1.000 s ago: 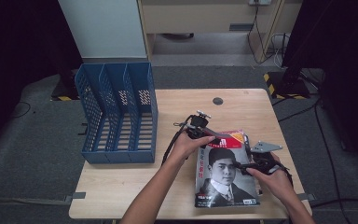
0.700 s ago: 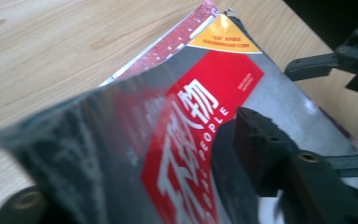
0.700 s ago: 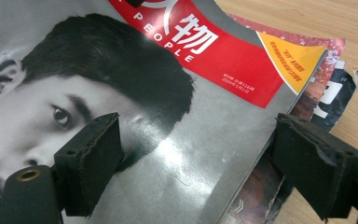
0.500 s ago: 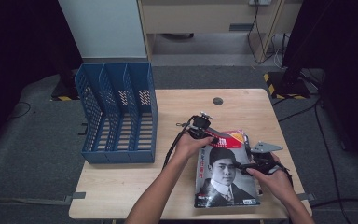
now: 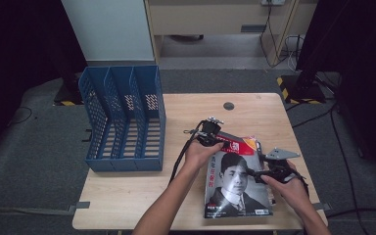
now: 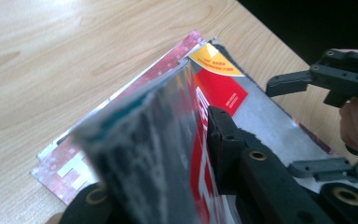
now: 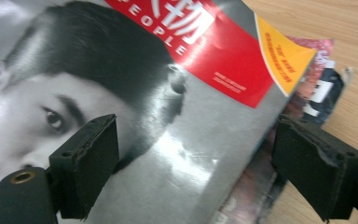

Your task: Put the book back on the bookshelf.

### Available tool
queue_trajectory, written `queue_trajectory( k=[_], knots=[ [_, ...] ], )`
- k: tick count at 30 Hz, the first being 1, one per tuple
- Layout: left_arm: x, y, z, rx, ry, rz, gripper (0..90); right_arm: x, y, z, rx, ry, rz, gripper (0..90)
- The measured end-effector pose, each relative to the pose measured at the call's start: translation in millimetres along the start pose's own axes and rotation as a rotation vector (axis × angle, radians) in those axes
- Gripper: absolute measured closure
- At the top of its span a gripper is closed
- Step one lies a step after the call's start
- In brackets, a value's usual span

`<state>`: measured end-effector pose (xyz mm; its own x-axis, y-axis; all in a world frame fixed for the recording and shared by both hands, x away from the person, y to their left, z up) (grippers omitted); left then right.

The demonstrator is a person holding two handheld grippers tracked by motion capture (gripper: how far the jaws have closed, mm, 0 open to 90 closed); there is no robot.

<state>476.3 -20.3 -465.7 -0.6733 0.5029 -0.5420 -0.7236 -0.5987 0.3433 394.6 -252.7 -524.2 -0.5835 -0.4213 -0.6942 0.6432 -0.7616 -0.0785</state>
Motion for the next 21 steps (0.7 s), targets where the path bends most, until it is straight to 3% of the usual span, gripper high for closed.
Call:
queue_trajectory(
  k=[8, 16, 21],
  knots=[
    [-1.7, 6.3, 9.1, -0.003, 0.041, -0.02, 83.0, -0.3, 1.4, 2.9, 0.009, 0.006, 0.003, 15.4],
    [-10.0, 10.8, 32.1, -0.012, 0.1, -0.05, 85.3, -1.8, 0.5, 5.9, 0.007, 0.012, 0.0, 16.4],
    [-17.1, 11.9, 42.7, -0.032, 0.106, -0.071, 86.1, -2.5, -2.9, 4.9, 0.018, -0.01, 0.038, 18.9]
  ],
)
Point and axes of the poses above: each handheld gripper's, and its own axes: z roughly backward along the jaws, x roughly out of its underside, y roughly to its right, the point moved 2 cm from there along -z, roughly forward along the jaws, and after that the axes turned 10 degrees about -y, right-handed, at the moved point
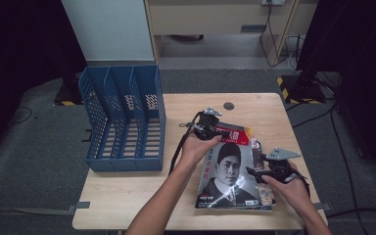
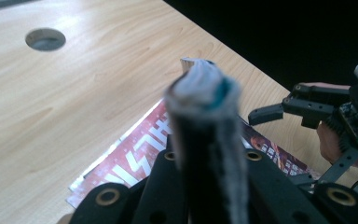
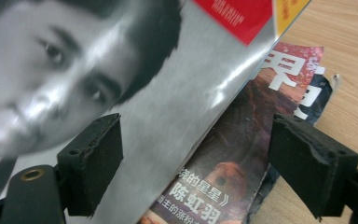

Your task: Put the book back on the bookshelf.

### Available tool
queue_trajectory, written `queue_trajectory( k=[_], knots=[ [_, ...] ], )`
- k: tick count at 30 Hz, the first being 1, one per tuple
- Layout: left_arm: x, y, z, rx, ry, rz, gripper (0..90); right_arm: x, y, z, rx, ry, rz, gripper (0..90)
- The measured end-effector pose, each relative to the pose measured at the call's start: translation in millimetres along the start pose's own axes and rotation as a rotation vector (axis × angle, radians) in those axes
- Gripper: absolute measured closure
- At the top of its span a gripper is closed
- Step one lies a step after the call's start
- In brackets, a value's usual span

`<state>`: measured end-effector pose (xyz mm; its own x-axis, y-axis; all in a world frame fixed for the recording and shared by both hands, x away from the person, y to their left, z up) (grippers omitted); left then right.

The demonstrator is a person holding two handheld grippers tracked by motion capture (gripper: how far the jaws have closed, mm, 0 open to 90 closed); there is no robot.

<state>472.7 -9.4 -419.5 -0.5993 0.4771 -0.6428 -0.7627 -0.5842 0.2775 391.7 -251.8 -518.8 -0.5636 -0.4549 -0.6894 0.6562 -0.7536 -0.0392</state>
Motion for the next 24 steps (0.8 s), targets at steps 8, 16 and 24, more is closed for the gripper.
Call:
queue_trajectory(
  k=[8, 16, 24],
  knots=[
    [-5.7, 5.2, 10.8, -0.013, 0.012, -0.025, 86.3, -1.5, -3.1, -0.2, 0.008, -0.01, 0.029, 20.8],
    [-9.0, 6.3, 20.6, -0.008, 0.02, -0.042, 86.4, -2.5, -5.0, -0.3, 0.009, -0.013, 0.04, 22.5],
    [-10.3, 7.8, 34.1, -0.015, 0.051, -0.051, 86.4, -3.7, -4.9, 0.0, 0.011, -0.008, 0.037, 23.2]
  ],
)
Point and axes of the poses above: each handheld gripper's, and its own axes: z roughly backward along the jaws, x roughly out of its underside, y roughly to its right, the point moved 2 cm from there along -z, roughly forward along the jaws, and after that the axes turned 10 degrees about -y, right-handed, at the moved point
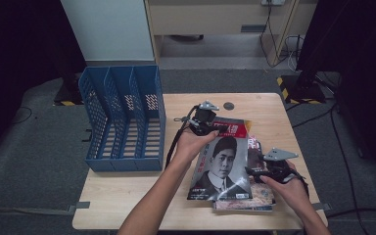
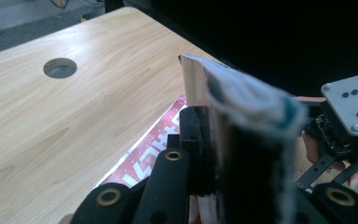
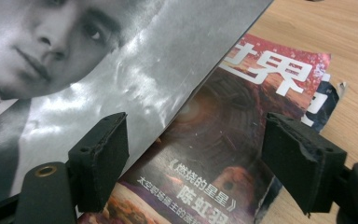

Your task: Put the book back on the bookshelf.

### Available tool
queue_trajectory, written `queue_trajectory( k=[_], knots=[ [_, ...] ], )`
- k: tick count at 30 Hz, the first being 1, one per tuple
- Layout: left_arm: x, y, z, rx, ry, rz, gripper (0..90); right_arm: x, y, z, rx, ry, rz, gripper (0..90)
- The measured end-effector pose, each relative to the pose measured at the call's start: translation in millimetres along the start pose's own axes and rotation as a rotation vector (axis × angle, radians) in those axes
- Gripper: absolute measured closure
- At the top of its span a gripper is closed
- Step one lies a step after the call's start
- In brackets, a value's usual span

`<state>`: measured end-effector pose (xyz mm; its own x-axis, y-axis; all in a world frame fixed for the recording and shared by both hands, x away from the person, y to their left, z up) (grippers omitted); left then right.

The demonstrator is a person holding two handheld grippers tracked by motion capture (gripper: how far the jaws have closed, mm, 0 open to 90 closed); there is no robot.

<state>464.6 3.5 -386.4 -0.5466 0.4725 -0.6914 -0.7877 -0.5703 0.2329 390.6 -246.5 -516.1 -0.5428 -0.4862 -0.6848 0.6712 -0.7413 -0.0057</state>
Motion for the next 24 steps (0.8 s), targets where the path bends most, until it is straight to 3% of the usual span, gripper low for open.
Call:
queue_trajectory(
  k=[14, 24],
  knots=[
    [-9.0, -3.4, 31.0, -0.02, 0.067, -0.019, 86.5, 1.3, 3.6, 2.0, 0.012, 0.006, -0.018, 23.9],
    [-14.0, -9.2, 67.1, -0.05, 0.138, -0.017, 86.5, 3.3, 12.3, 7.4, 0.039, 0.026, -0.052, 24.1]
  ],
)
Point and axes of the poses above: each handheld gripper's, and its own axes: z roughly backward along the jaws, x roughly out of its underside, y roughly to its right, the point moved 2 cm from there along -z, roughly forward along the jaws, and after that the axes turned 10 degrees about -y, right-handed, at the moved point
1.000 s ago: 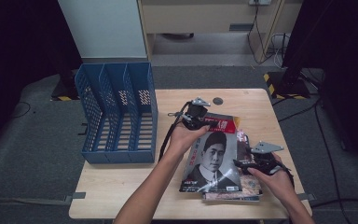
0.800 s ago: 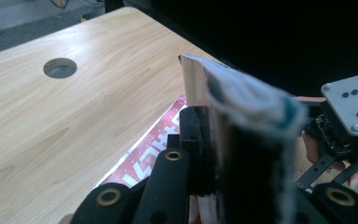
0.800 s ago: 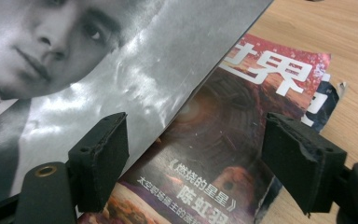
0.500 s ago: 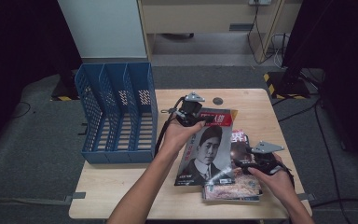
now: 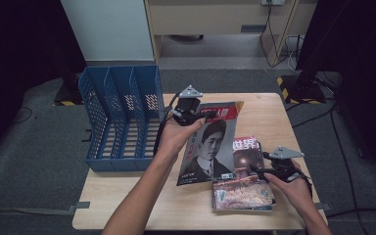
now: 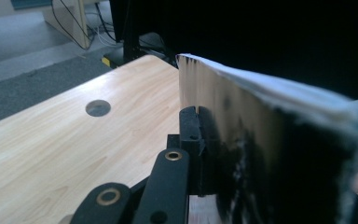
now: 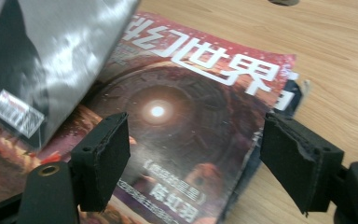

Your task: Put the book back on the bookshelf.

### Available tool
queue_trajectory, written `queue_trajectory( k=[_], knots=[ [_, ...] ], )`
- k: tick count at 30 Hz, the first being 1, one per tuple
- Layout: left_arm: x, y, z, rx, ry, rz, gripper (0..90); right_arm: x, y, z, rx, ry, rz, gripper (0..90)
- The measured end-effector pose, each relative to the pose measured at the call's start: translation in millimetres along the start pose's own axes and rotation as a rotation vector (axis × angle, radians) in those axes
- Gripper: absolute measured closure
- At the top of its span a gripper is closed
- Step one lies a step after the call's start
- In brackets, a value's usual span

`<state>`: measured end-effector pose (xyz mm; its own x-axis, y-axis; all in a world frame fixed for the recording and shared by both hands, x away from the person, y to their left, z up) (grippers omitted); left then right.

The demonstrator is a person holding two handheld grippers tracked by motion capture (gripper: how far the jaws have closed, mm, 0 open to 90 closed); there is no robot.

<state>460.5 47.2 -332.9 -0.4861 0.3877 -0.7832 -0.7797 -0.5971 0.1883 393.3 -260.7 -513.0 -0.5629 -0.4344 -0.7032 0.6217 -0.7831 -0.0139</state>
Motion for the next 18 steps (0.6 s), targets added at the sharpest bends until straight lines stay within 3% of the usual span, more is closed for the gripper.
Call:
queue_trajectory(
  k=[13, 18],
  knots=[
    [-8.4, -8.0, 36.3, -0.033, 0.06, 0.001, 86.5, 8.2, 20.4, 8.1, 0.07, 0.015, -0.077, 23.8],
    [-9.7, -11.4, 47.2, -0.051, 0.075, 0.001, 86.5, 12.7, 29.6, 9.8, 0.12, 0.005, -0.099, 23.5]
  ],
)
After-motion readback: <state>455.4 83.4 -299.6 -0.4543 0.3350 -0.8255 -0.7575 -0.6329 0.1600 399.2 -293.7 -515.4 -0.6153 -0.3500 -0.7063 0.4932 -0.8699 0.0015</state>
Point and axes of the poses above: each handheld gripper's, and its own axes: z roughly backward along the jaws, x roughly out of its underside, y roughly to its right, the point moved 2 cm from there along -z, roughly forward along the jaws, and after that the axes turned 10 degrees about -y, right-handed, at the moved point
